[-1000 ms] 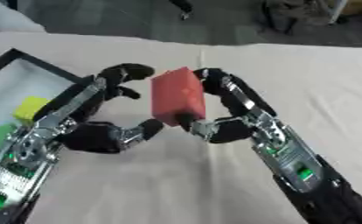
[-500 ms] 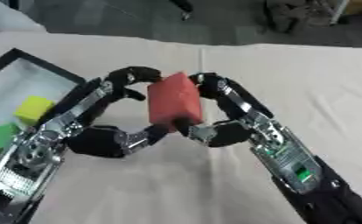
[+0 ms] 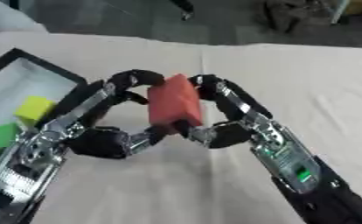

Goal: Pick up the objects with one hand, pass them to the other hand, and then place them into the box on the other side of the table.

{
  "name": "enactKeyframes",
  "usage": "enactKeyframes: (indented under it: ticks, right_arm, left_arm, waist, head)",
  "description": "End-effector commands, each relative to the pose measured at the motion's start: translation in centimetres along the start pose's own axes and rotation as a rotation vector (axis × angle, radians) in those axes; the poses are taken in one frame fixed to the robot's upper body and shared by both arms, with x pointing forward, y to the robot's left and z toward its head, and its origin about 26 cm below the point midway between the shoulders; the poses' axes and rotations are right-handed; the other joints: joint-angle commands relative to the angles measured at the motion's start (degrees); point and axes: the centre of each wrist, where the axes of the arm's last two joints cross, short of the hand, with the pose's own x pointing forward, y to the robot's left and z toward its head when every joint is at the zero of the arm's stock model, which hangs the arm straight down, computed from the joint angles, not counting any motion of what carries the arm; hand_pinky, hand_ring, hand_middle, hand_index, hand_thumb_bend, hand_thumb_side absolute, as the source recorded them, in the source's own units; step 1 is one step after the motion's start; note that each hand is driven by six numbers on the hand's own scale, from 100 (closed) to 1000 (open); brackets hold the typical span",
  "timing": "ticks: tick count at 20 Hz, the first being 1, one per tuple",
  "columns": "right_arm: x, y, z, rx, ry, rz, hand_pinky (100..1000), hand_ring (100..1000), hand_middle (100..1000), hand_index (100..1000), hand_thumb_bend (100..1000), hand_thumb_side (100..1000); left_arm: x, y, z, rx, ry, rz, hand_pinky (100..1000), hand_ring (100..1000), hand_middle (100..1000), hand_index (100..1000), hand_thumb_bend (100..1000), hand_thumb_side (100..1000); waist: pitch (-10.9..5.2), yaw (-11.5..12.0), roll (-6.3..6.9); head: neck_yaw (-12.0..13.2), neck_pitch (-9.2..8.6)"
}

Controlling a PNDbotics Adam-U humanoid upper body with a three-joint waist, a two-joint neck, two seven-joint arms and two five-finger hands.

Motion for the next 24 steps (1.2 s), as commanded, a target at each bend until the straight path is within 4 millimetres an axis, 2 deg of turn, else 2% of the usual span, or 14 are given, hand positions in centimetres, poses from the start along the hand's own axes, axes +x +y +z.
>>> enactKeyframes:
  ticks: [1, 3, 10, 18, 24]
  right_arm:
    - [0.62, -0.22, -0.62, 0.002, -0.030, 0.002, 599, 397, 242, 444, 100, 293]
    - [0.64, -0.21, -0.63, -0.001, -0.032, -0.001, 598, 396, 241, 443, 100, 292]
    - [0.70, -0.25, -0.68, -0.002, -0.049, -0.014, 597, 395, 240, 441, 100, 282]
    - [0.72, -0.31, -0.71, -0.006, -0.060, -0.017, 596, 394, 238, 438, 100, 270]
    - [0.71, -0.29, -0.74, 0.001, -0.060, -0.018, 594, 393, 236, 437, 100, 269]
  left_arm:
    - [0.50, 0.21, -0.22, 0.008, -0.004, -0.007, 793, 944, 866, 883, 401, 416]
    - [0.59, 0.28, -0.19, 0.027, -0.002, -0.014, 795, 945, 867, 892, 418, 400]
    - [0.68, 0.20, -0.17, 0.051, 0.018, -0.055, 808, 957, 874, 932, 464, 450]
    - [0.73, 0.22, -0.14, 0.053, 0.032, -0.073, 817, 967, 881, 914, 474, 465]
    - [0.70, 0.13, -0.16, 0.024, 0.028, -0.078, 809, 959, 867, 890, 471, 444]
  waist:
    - [-0.59, 0.0, -0.08]
    - [-0.58, 0.0, -0.07]
    - [-0.54, -0.1, -0.08]
    - [-0.52, -0.1, -0.08]
    - [-0.52, -0.2, -0.07]
  head:
    - [0.4, 0.11]
    - [0.5, 0.06]
    - [1.1, 0.10]
    - [1.2, 0.12]
    - [1.1, 0.56]
